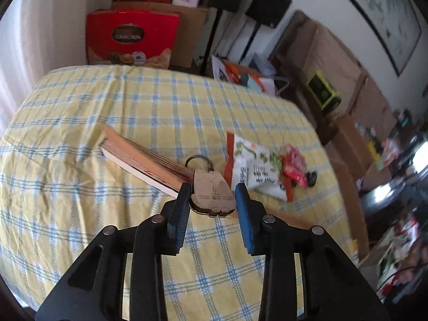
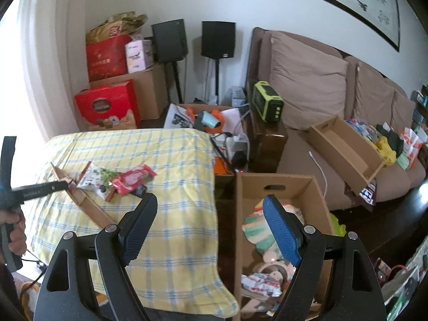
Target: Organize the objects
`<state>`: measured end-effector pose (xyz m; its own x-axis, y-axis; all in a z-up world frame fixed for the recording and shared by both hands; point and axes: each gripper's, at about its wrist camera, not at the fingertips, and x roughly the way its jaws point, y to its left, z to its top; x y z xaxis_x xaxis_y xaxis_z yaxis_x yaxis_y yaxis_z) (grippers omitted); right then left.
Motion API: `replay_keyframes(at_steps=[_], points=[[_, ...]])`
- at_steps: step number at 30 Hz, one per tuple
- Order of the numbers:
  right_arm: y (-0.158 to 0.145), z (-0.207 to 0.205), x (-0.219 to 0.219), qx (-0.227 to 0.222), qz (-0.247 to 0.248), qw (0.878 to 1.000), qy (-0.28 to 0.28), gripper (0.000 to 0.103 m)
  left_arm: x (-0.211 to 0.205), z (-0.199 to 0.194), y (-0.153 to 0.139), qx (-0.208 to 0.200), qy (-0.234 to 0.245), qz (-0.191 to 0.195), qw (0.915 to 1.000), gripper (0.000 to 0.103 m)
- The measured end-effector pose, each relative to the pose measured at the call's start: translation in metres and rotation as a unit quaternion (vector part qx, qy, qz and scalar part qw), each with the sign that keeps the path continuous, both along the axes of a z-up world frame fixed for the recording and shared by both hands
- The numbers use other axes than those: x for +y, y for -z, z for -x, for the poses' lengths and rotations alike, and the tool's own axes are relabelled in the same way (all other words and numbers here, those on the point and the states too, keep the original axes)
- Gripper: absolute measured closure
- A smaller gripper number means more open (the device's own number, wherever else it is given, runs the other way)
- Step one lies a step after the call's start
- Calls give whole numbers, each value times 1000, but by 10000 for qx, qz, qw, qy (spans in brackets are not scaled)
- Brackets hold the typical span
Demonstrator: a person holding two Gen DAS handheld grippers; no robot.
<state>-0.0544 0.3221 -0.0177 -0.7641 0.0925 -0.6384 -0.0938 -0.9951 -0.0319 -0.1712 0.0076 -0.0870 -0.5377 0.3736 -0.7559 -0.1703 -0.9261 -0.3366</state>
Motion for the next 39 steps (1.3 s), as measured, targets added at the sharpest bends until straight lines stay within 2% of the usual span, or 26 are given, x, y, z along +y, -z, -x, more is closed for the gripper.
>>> replay_keyframes(at_steps=[3,5,7,12,15,19,24,30,31,32,33,35,36,37,39], points=[[-1,10,-13,112,-208,9997,-33,19,-16,-3,-16,195,-180,-238,9994,72],[-2,20,-22,169,-264,9995,-104,12,-30,-5,-29,361,-333,-414,9979,72],[-1,33,-31,203,-244,9992,-251,10,-44,-8,-42,525,-508,-529,9959,72],[10,67,-66,363,-537,9916,-1116,10,-76,-11,-61,792,-877,-626,9910,72],[27,84,-90,126,-925,9826,-1604,10,-88,-9,-62,809,-1052,-628,9892,72],[61,94,-116,-281,-1573,9694,-1863,12,-100,-6,-54,714,-1221,-663,9877,72],[88,112,-108,-596,-1091,9768,-1743,12,-103,-3,-42,612,-1263,-707,9876,72],[107,128,-116,-674,-1407,9705,-1838,12,-106,-5,-39,603,-1280,-746,9871,72],[108,129,-116,-678,-1311,9697,-1944,16,-108,-5,-38,596,-1295,-749,9869,72],[108,129,-116,-699,-1138,9692,-2069,33,-110,-5,-38,593,-1306,-756,9868,72],[107,130,-115,-748,-930,9685,-2184,42,-111,-5,-38,593,-1321,-764,9865,72],[106,130,-113,-821,-638,9685,-2264,69,-116,-6,-38,599,-1365,-798,9856,72],[104,128,-113,-817,-578,9688,-2269,73,-117,-6,-38,601,-1379,-808,9853,72],[102,127,-112,-810,-525,9693,-2263,84,-118,-6,-38,602,-1387,-815,9851,72],[95,122,-111,-736,-461,9710,-2229,91,-119,-6,-38,608,-1382,-826,9851,72]])
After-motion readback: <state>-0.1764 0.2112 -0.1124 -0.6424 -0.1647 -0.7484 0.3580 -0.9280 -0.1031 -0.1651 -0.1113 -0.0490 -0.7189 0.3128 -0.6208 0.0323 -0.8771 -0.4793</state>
